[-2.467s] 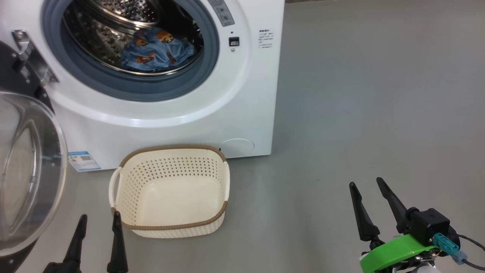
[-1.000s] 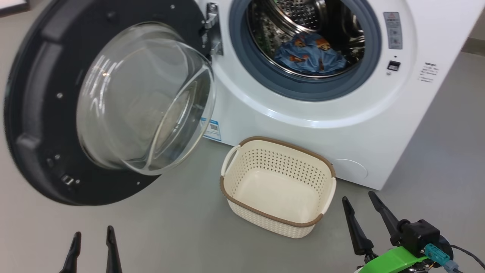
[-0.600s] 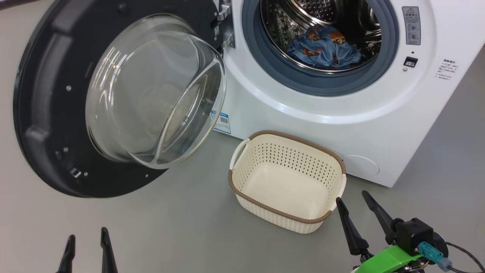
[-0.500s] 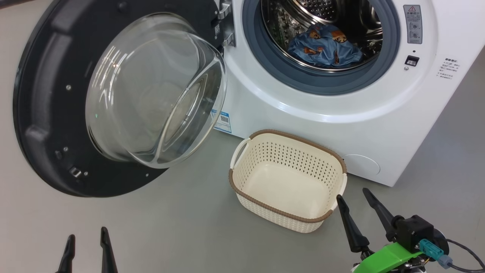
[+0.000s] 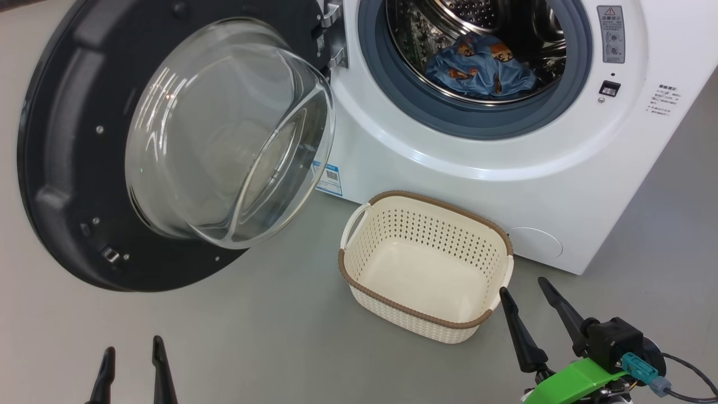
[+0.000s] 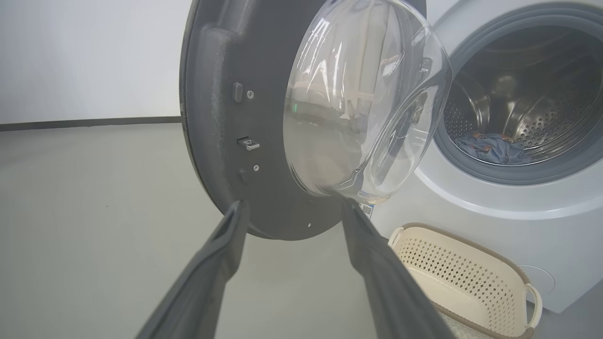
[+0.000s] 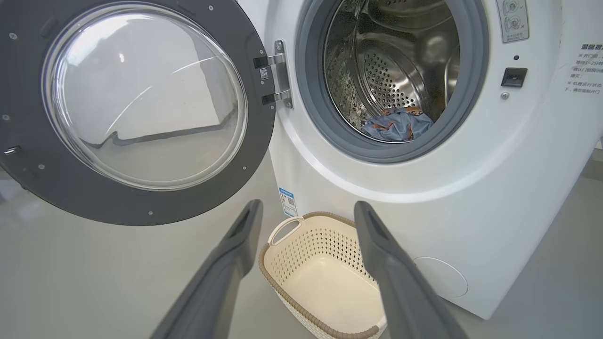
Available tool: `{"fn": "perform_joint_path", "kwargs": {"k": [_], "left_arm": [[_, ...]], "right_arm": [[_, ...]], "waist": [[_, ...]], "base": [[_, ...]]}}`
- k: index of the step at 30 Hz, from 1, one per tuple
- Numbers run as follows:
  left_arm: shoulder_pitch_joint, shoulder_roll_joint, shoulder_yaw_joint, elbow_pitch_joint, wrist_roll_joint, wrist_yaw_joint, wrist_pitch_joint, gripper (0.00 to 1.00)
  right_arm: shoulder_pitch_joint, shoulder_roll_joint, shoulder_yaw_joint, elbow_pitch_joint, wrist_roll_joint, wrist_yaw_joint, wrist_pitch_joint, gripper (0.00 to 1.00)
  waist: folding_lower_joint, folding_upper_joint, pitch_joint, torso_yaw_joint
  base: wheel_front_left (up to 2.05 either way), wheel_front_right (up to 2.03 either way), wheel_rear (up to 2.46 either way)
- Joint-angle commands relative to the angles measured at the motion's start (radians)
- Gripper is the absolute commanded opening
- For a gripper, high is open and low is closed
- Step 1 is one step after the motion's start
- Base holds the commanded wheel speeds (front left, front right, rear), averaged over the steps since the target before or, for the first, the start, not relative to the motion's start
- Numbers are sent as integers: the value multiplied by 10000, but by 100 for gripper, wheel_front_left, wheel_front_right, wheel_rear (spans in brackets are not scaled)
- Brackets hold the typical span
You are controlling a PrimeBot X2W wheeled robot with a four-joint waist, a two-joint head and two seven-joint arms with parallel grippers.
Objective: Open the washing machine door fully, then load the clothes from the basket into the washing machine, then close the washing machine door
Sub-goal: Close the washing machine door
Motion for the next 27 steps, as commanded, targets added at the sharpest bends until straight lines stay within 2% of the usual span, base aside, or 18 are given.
{"fn": "perform_joint_path", "kwargs": {"k": [1,17,18,19,27], "left_arm": [[-182,102,304,-281,-42,51,-53,100],[-286,102,277,-191,-56,-45,-53,100],[-301,102,236,-164,-18,-73,-53,40],[-309,102,214,-152,-29,-90,-53,0],[-389,102,154,109,-308,-182,-53,0]], "right_arm": [[-248,-35,213,-255,-35,16,-49,100],[-181,22,115,-296,-41,16,-49,100],[-159,33,91,-304,-43,16,-49,100],[-148,39,80,-308,-44,16,-49,100],[-62,84,-34,-391,-67,16,-49,100]], "waist": [[0,-1,6,1],[0,-1,4,-12],[0,-1,7,-15],[0,-1,6,-17],[0,-1,35,-27]], "base": [[0,0,0],[0,0,0],[0,0,0],[0,0,0],[0,0,0]]}}
